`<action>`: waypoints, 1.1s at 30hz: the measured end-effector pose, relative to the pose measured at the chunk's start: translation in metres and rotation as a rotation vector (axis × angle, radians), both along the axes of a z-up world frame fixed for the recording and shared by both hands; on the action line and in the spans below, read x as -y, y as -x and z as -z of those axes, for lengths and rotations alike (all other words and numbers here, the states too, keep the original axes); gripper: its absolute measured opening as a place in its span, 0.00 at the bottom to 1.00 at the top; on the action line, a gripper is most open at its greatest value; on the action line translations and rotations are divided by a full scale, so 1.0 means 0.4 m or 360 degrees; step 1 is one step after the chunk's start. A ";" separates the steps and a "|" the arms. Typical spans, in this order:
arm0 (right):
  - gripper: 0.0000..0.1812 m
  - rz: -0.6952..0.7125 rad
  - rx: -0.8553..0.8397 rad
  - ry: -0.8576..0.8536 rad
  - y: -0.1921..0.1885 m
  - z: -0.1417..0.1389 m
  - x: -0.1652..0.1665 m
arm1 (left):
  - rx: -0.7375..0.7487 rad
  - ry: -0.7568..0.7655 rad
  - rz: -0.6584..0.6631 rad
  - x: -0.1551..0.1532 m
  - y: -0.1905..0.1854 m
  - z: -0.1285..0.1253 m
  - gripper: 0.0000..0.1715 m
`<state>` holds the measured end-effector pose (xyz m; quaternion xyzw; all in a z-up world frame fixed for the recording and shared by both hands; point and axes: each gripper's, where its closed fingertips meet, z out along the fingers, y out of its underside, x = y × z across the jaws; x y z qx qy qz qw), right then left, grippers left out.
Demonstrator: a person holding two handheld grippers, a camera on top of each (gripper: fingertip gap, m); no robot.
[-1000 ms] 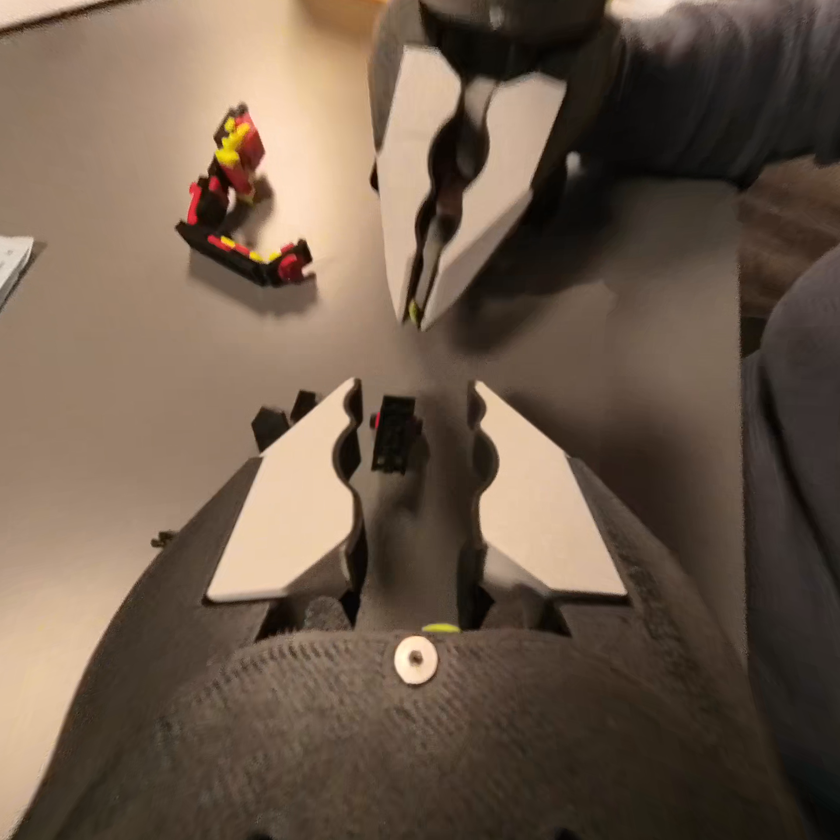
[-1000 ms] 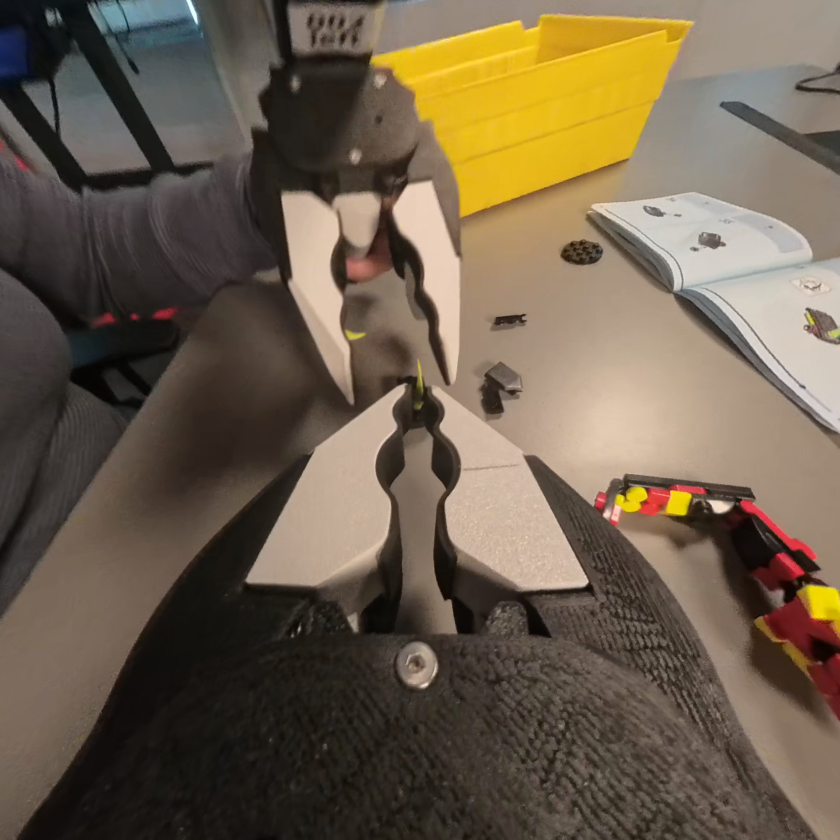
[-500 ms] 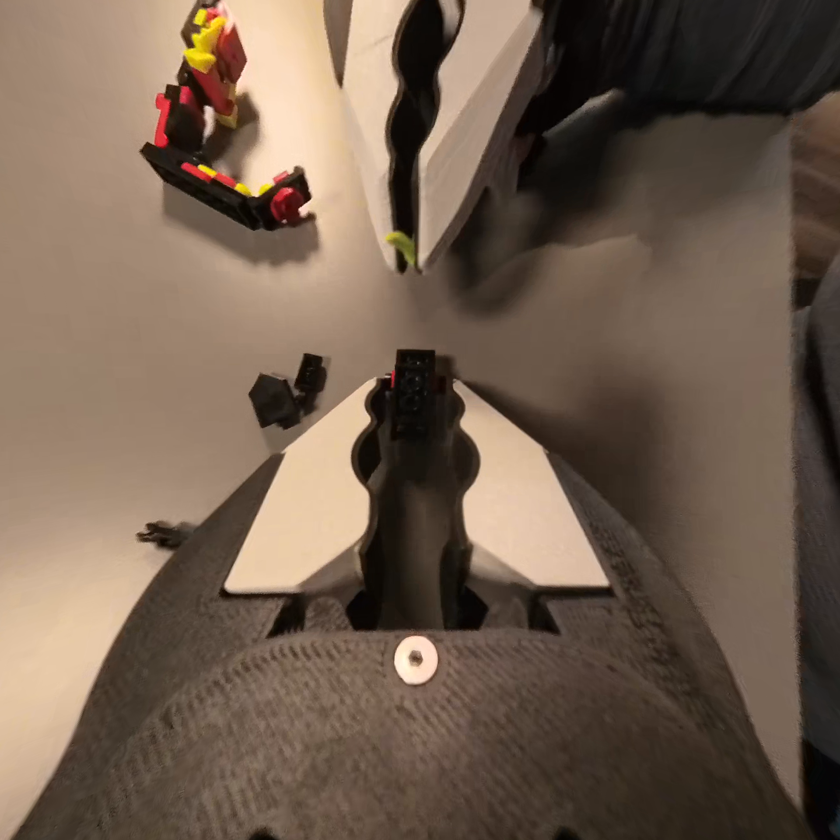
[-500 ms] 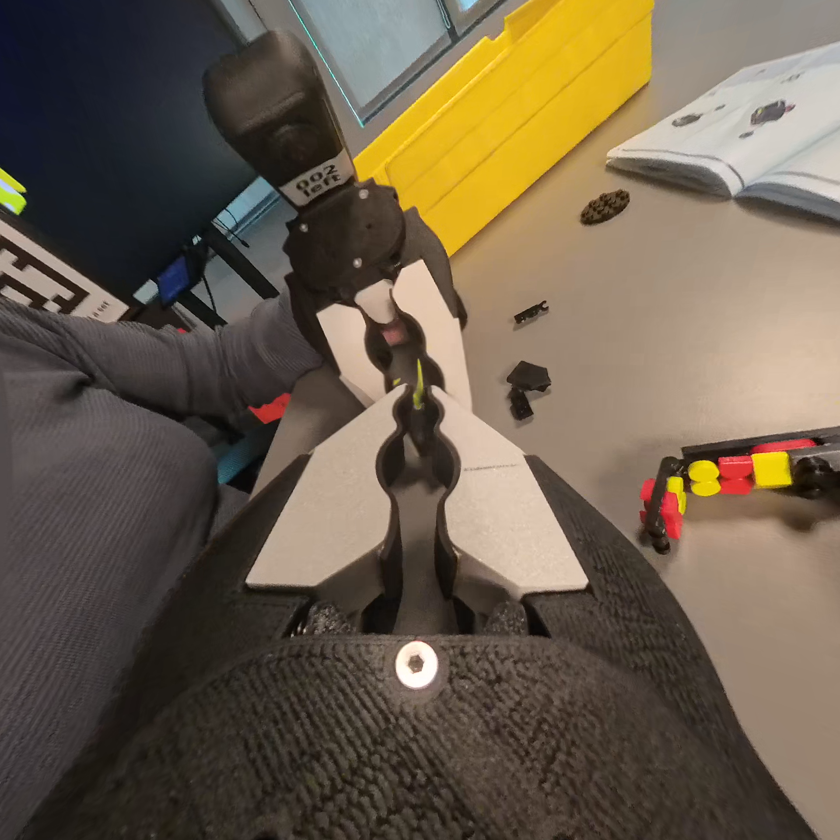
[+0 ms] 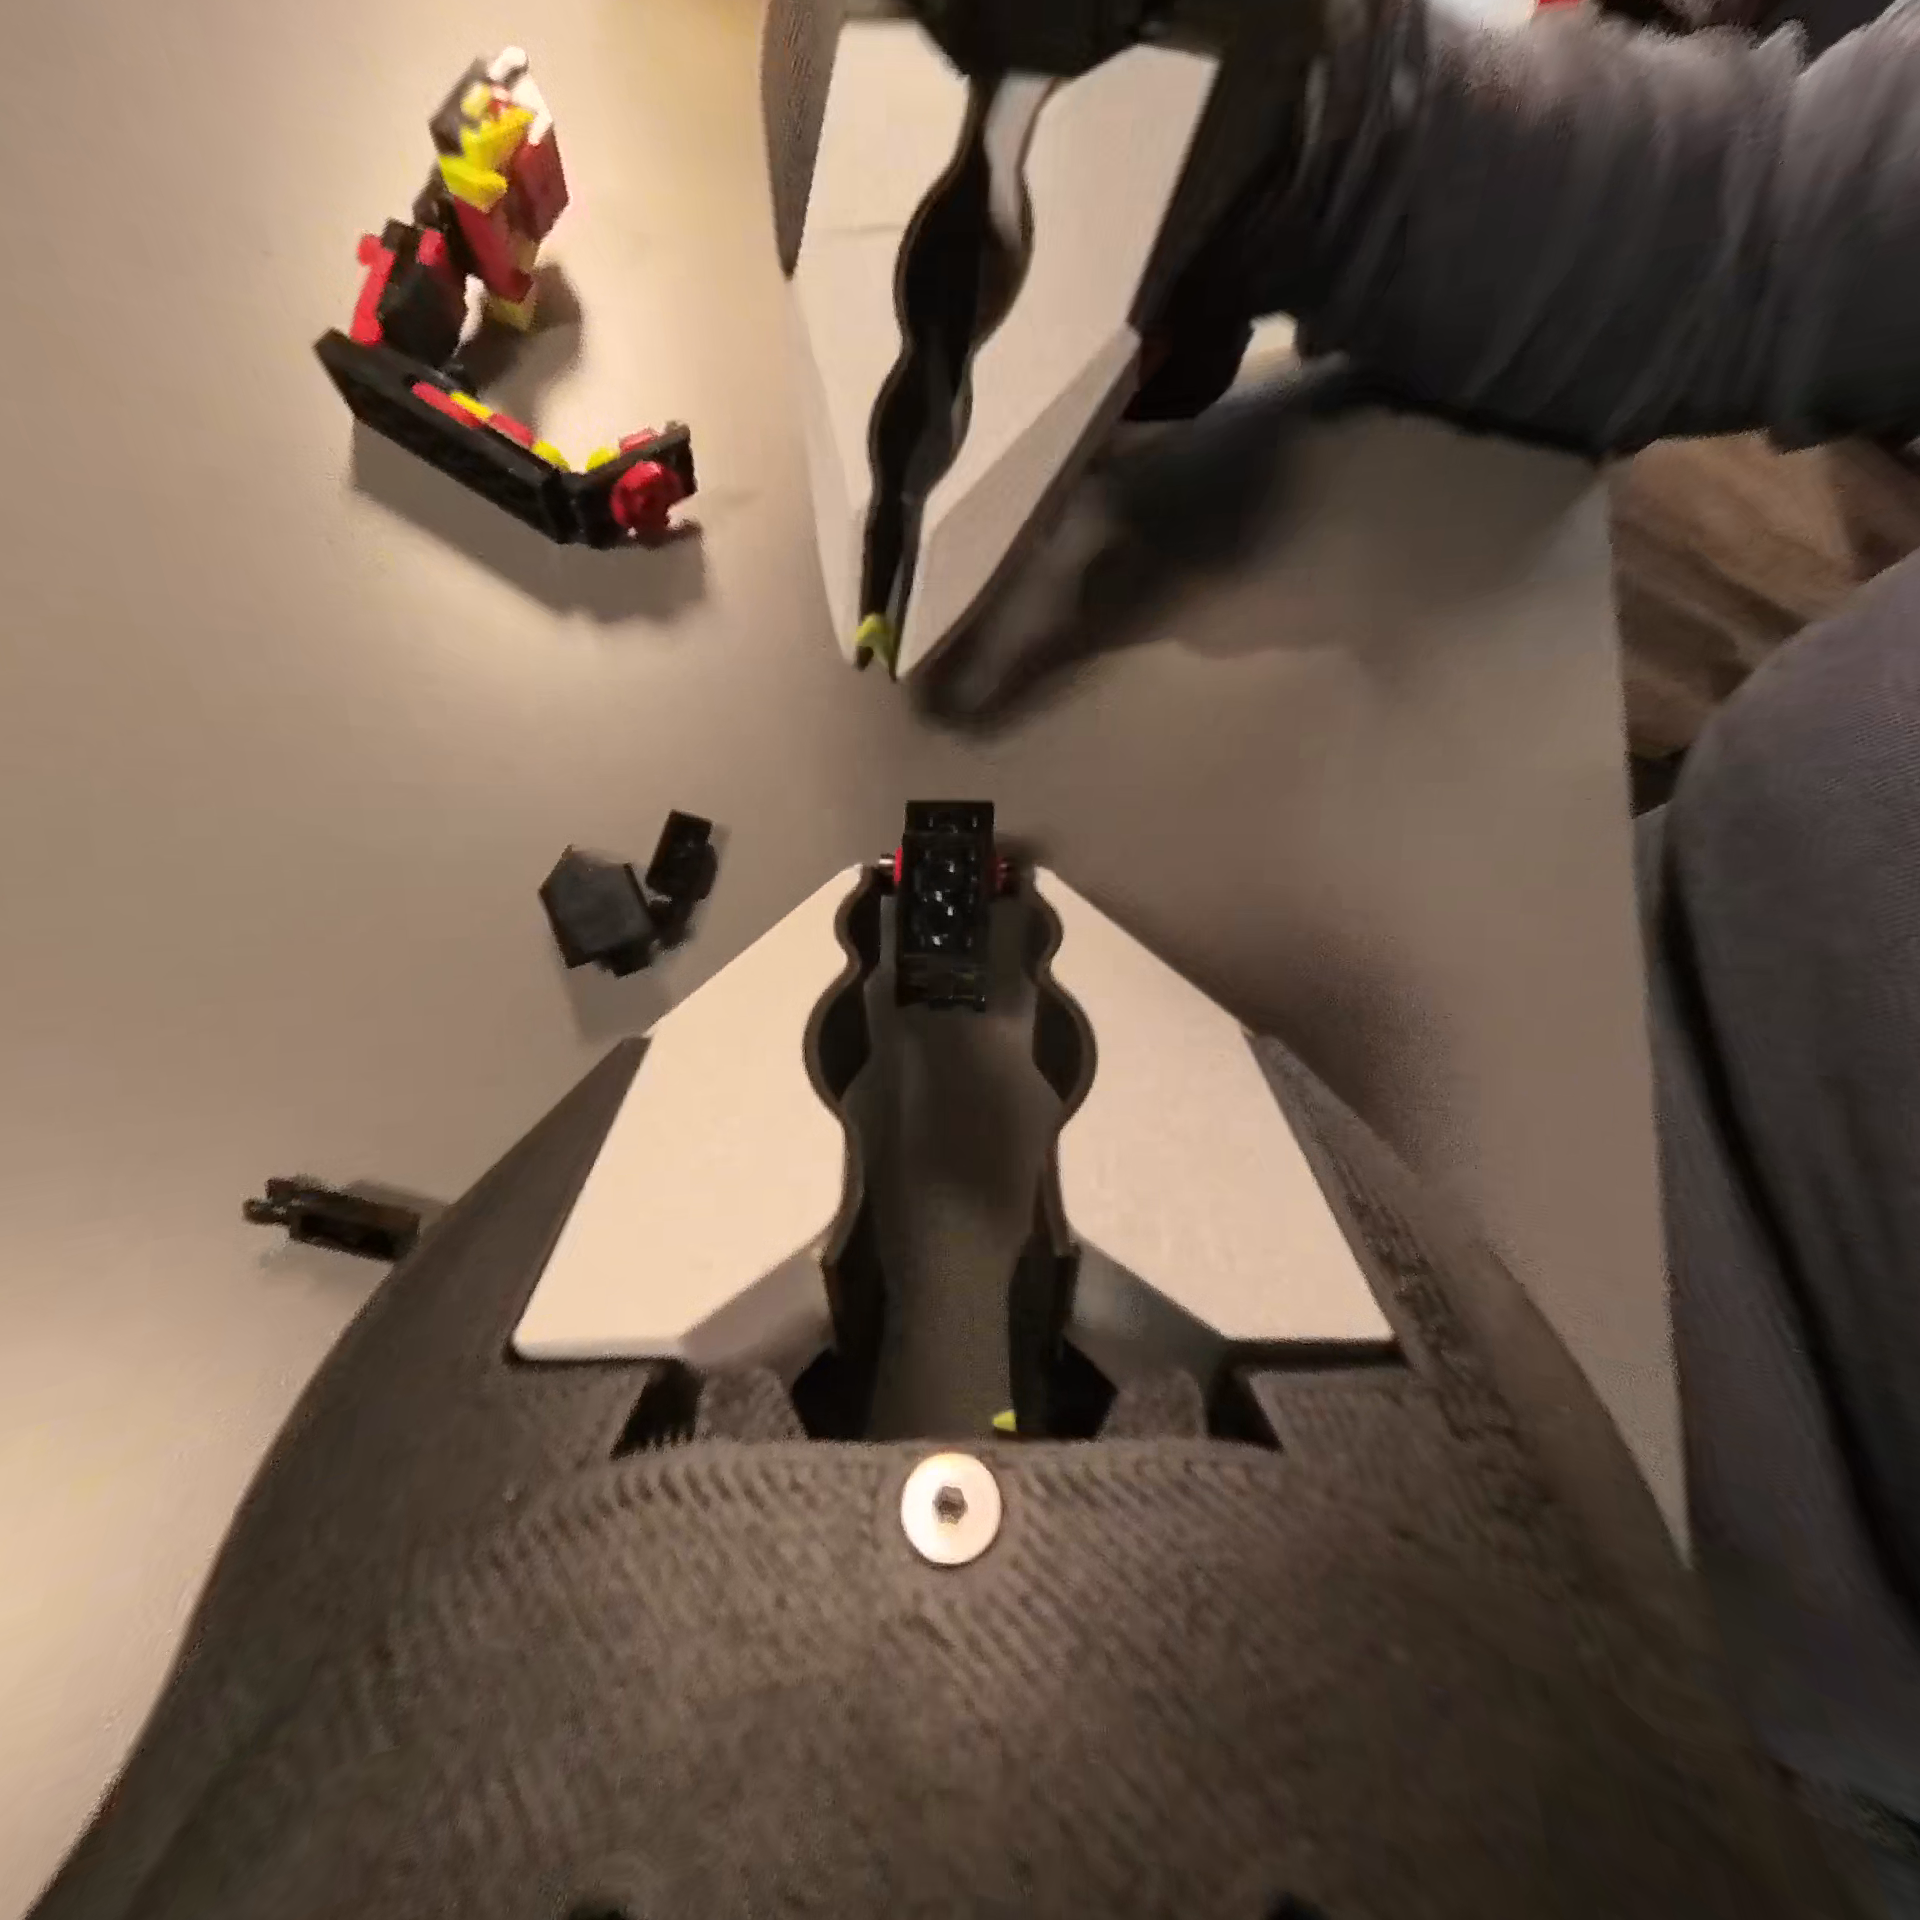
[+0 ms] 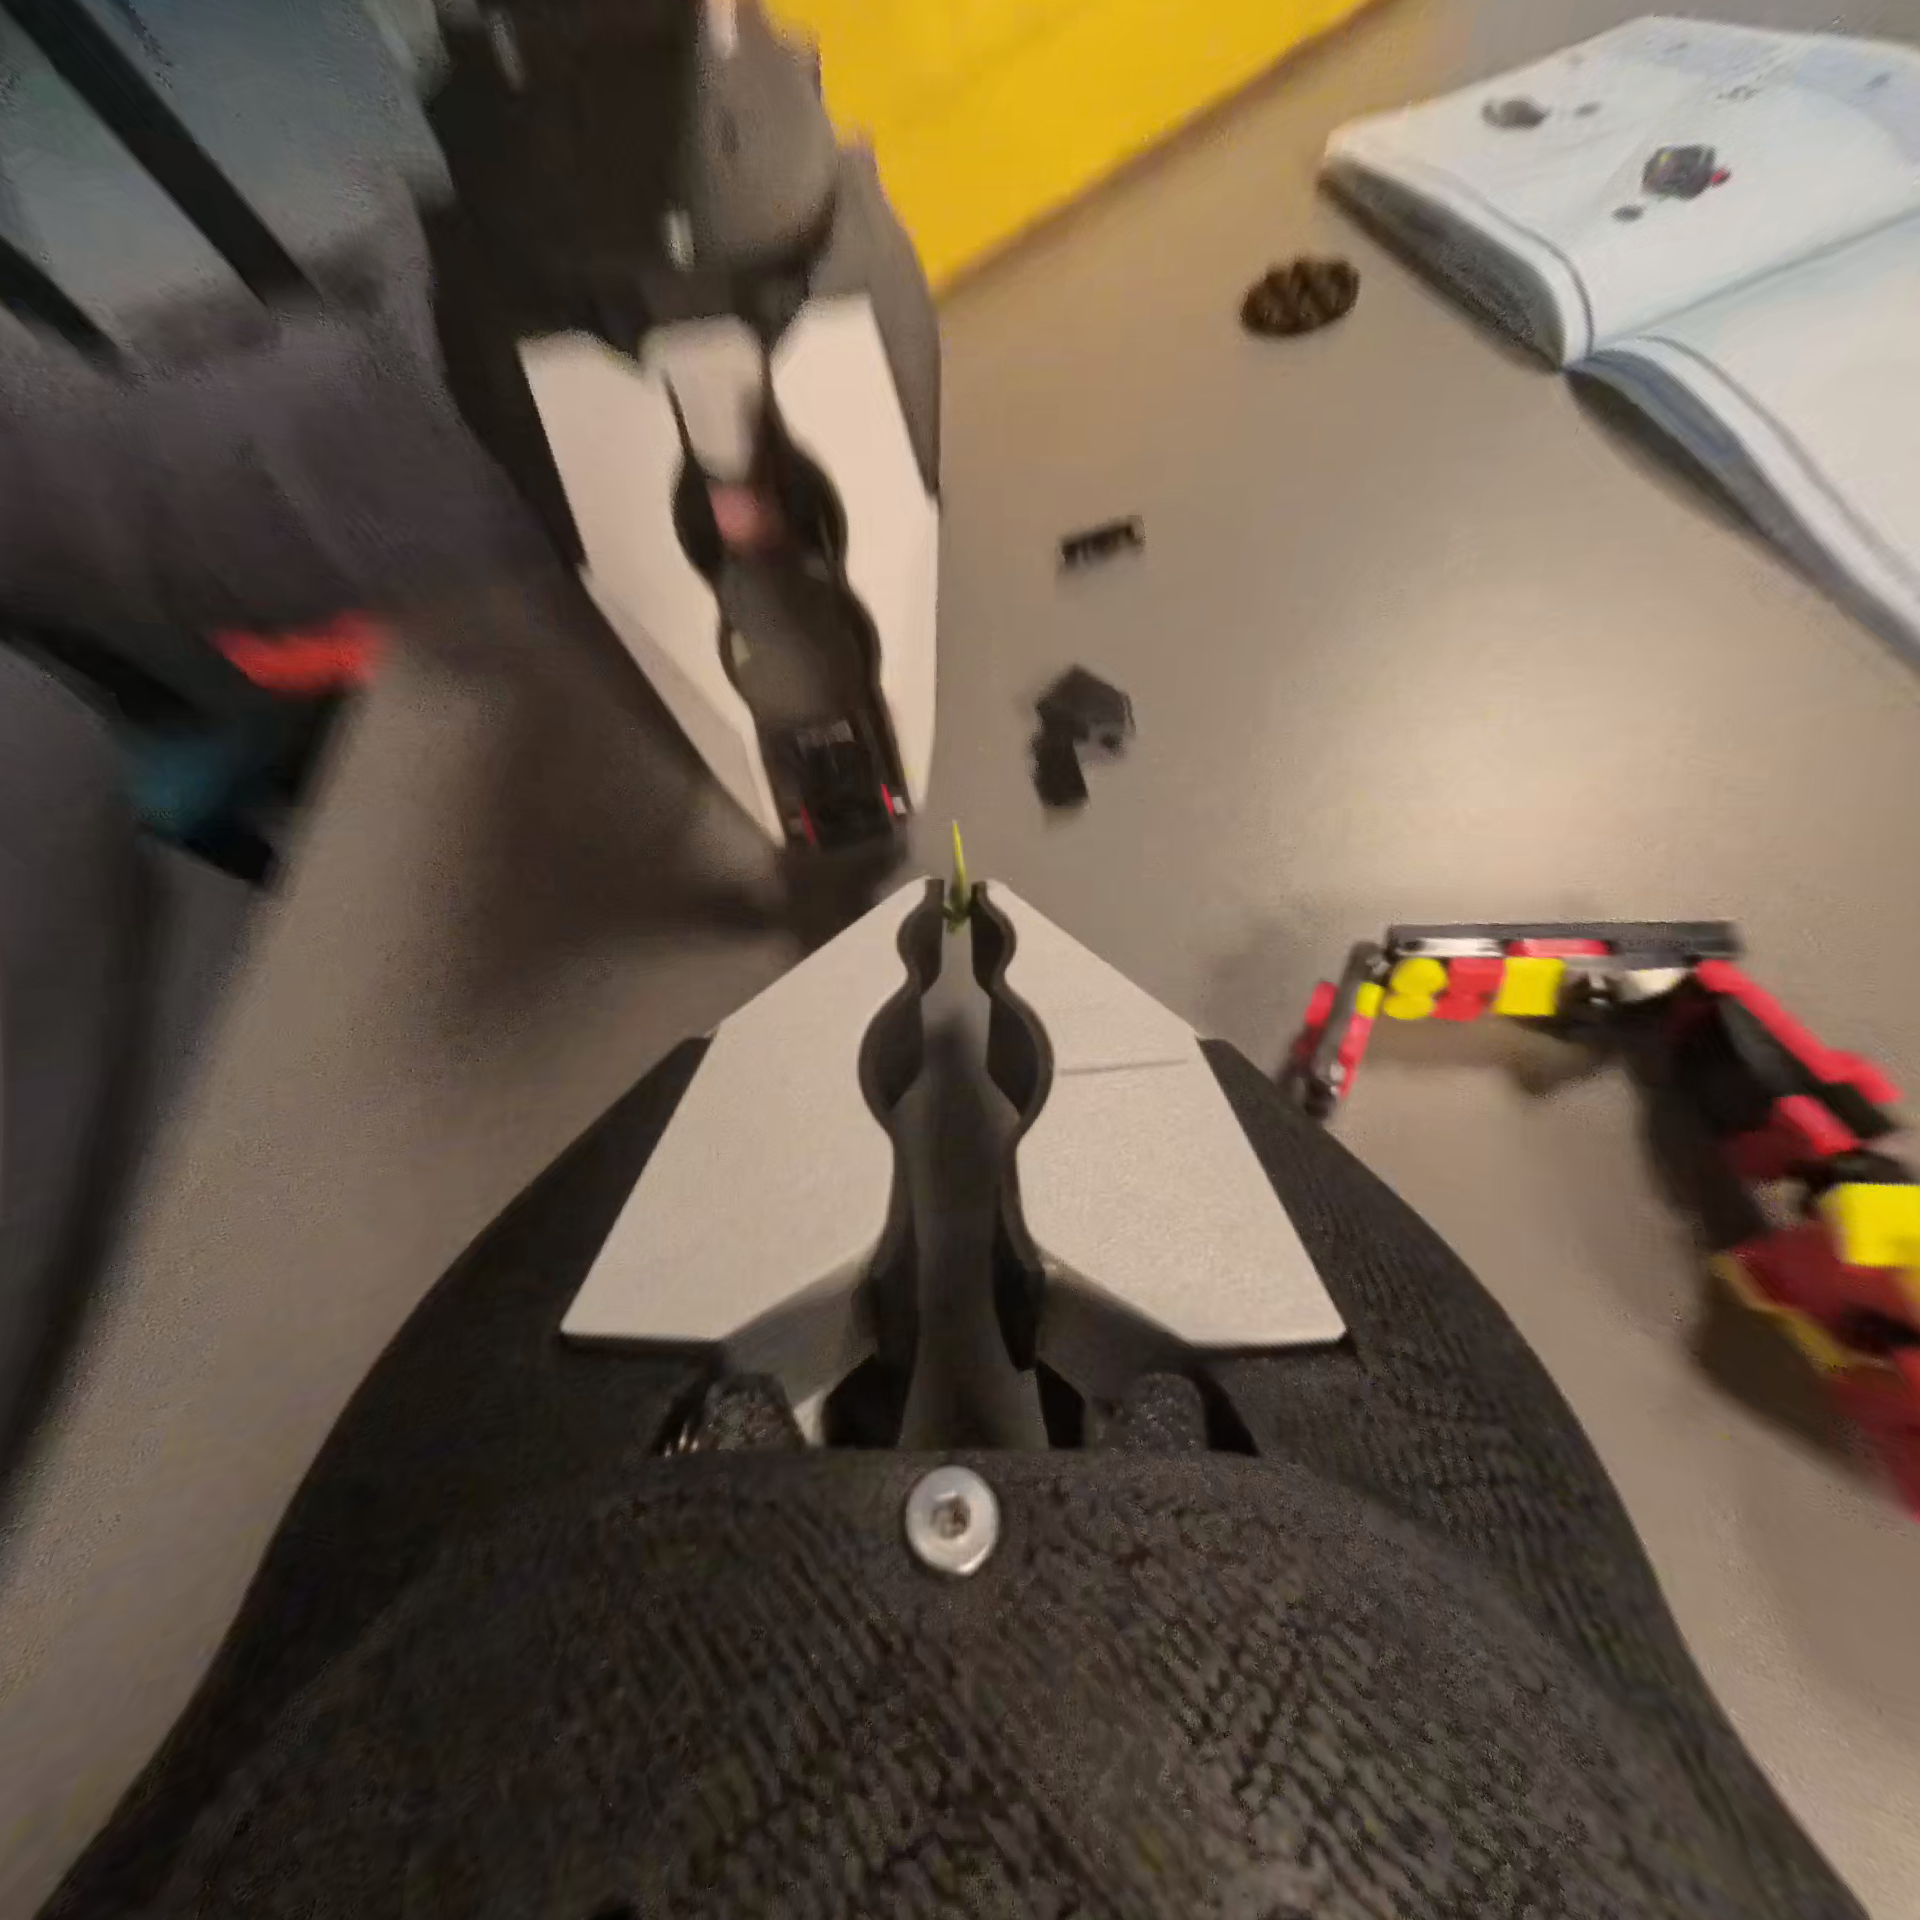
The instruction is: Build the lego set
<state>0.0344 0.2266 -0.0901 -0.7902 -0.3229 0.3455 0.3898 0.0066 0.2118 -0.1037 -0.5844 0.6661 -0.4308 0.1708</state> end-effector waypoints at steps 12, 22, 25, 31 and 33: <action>0.02 -0.0327 0.1003 -0.0132 -0.017 0.073 0.039 | -0.0074 -0.0126 0.0041 0.009 0.006 0.027 0.15; 0.04 -0.0542 0.1350 0.0266 -0.013 0.078 0.040 | -0.0067 -0.0193 0.0033 0.010 0.009 0.030 0.15; 0.05 -0.0604 0.1433 0.0303 -0.009 0.078 0.038 | -0.0064 -0.0192 0.0030 0.010 0.009 0.031 0.15; 0.03 -0.0713 0.1577 0.0192 0.003 0.079 0.036 | -0.0063 -0.0197 0.0044 0.011 0.017 0.031 0.15; 0.00 -0.0715 0.1583 0.0167 0.005 0.080 0.037 | -0.0070 -0.0187 0.0041 0.011 0.018 0.031 0.15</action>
